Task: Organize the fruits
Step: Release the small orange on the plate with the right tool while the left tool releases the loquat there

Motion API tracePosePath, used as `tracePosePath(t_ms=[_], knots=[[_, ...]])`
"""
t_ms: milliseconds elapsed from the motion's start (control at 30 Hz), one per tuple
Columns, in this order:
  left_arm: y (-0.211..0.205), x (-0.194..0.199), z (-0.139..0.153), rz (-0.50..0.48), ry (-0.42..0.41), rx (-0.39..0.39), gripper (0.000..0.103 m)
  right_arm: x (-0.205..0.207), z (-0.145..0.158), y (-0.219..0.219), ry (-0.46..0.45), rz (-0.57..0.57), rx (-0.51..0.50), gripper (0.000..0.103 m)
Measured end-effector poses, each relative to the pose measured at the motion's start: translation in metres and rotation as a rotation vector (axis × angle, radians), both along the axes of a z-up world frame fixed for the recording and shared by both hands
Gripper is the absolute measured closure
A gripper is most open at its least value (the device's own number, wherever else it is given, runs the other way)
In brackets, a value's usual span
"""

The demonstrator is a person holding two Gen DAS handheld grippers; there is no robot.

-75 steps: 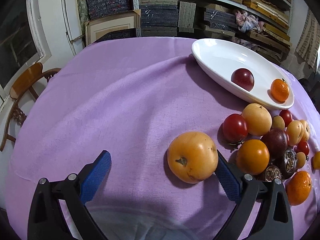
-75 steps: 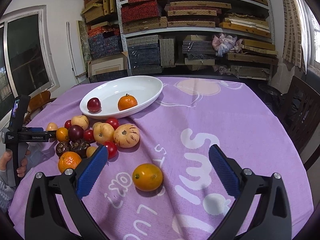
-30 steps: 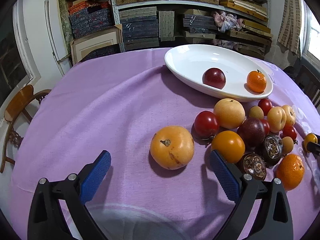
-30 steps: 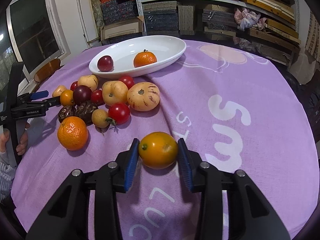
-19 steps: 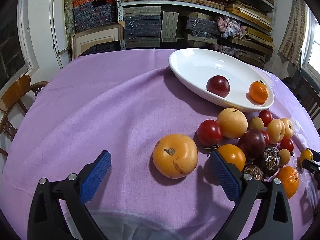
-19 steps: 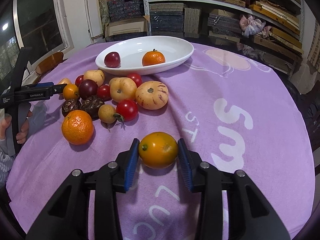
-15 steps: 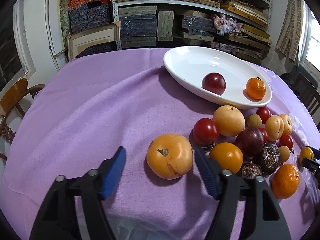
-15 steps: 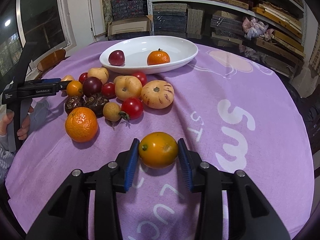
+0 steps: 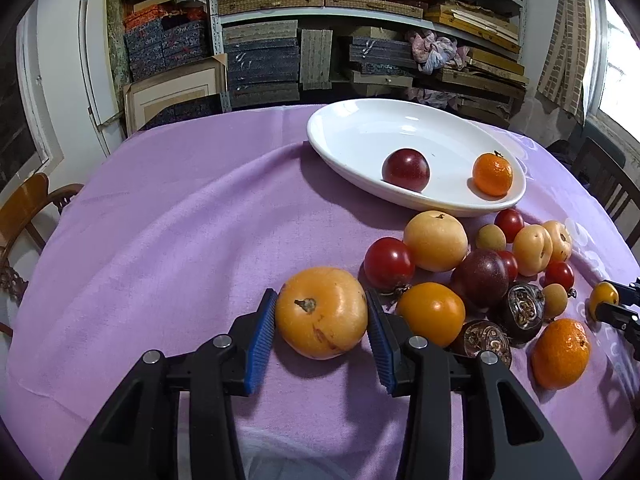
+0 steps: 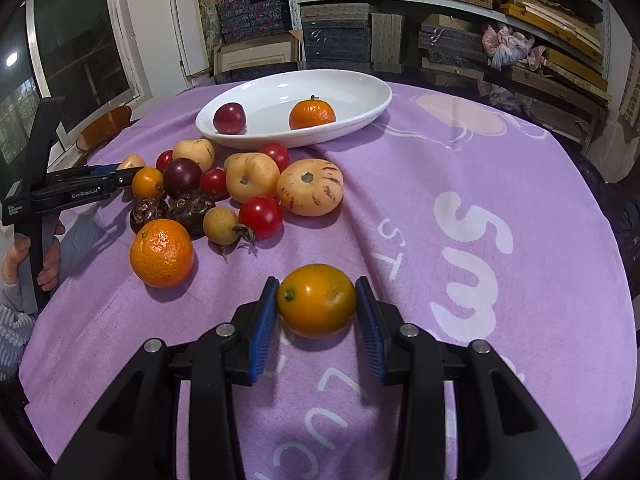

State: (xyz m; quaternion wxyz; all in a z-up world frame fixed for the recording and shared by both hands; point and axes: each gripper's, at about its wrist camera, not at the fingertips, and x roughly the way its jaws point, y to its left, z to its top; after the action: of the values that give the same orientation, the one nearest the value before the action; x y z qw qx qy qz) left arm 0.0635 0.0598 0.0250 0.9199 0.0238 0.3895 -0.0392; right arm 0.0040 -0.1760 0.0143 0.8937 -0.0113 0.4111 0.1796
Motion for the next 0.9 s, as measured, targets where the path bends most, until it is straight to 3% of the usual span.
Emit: tracePosePath(t_ms=[133,233,400,533,667,900], knots=[[0.004,0.007,0.015,0.001,0.011,-0.047,0.059,0.003,0.016,-0.003,-0.020,0.012,0.041,0.065],[0.000,0.025,0.036,-0.009,-0.001,-0.027,0.059,0.015,0.051,-0.002,-0.093,0.017,0.034,0.065],[-0.024,0.079,0.064,-0.040,-0.012,-0.012,0.059,0.075,0.090,0.014,-0.153,0.001,0.018,0.065],[-0.047,0.130,0.058,-0.037,0.017,0.022,0.059,0.144,0.082,0.037,-0.109,-0.017,-0.011,0.065],[-0.055,0.167,0.034,-0.025,0.081,0.019,0.059,0.197,0.053,0.057,-0.023,-0.021,-0.019,0.065],[-0.054,0.189,0.010,-0.031,0.132,0.015,0.058,0.234,0.025,0.066,0.035,-0.020,-0.044,0.065]])
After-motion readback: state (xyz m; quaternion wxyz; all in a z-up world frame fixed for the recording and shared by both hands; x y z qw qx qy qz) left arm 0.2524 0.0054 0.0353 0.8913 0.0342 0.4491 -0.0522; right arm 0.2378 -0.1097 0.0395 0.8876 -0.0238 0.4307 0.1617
